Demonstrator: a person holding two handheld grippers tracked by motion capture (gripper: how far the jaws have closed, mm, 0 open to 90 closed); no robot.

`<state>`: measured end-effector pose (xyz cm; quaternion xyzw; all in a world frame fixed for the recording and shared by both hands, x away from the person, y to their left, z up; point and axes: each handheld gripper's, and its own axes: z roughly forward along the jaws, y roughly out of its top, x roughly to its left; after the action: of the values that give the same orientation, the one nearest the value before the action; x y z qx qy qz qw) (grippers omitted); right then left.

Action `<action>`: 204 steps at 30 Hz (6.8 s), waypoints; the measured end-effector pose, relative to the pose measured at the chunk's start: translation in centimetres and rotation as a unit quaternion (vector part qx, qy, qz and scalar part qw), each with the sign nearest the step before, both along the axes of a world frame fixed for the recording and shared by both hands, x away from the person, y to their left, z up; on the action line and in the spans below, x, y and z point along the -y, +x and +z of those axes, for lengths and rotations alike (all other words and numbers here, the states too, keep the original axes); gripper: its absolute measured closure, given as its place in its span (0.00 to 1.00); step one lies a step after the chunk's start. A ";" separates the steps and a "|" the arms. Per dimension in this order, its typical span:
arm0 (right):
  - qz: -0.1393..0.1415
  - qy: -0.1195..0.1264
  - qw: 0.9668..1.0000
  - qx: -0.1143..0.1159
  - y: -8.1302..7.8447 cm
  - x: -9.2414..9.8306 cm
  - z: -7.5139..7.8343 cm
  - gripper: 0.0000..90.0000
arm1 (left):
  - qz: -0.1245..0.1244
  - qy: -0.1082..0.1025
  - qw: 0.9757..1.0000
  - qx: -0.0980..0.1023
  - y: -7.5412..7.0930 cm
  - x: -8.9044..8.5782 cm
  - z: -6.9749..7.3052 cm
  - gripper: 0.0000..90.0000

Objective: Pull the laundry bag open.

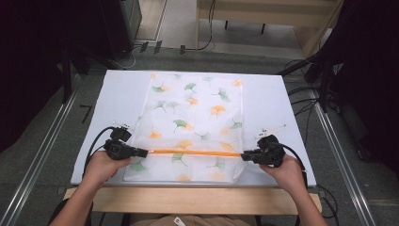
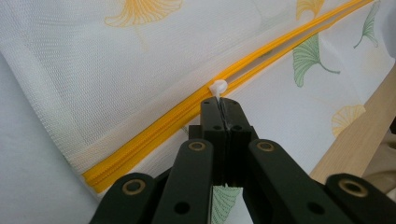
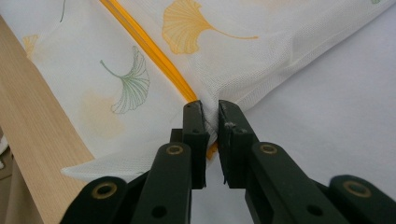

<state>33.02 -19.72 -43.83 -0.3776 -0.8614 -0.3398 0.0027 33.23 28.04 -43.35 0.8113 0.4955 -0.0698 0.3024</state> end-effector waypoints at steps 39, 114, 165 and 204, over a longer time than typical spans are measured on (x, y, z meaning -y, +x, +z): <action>0.000 -0.003 1.000 -0.002 0.0 -0.1 -0.1 0.93 | 0.031 0.009 0.999 -0.005 -0.6 -2.7 0.2 1.00; -0.026 -0.011 1.000 0.010 1.1 1.0 -0.6 0.91 | 0.062 0.011 0.998 0.001 -1.2 -5.3 0.1 1.00; -0.089 0.061 0.989 0.098 2.0 4.5 -0.6 0.35 | 0.103 0.012 0.979 0.174 -1.3 -8.0 1.6 0.33; -0.148 0.040 0.982 0.111 3.3 8.0 -2.0 0.32 | 0.149 0.059 0.973 0.165 -1.4 -9.7 0.6 0.28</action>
<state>36.32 -27.72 -45.82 -0.4604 -0.7770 -0.4100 -0.1277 31.85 37.70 -42.70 0.7452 0.5575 0.1400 0.3382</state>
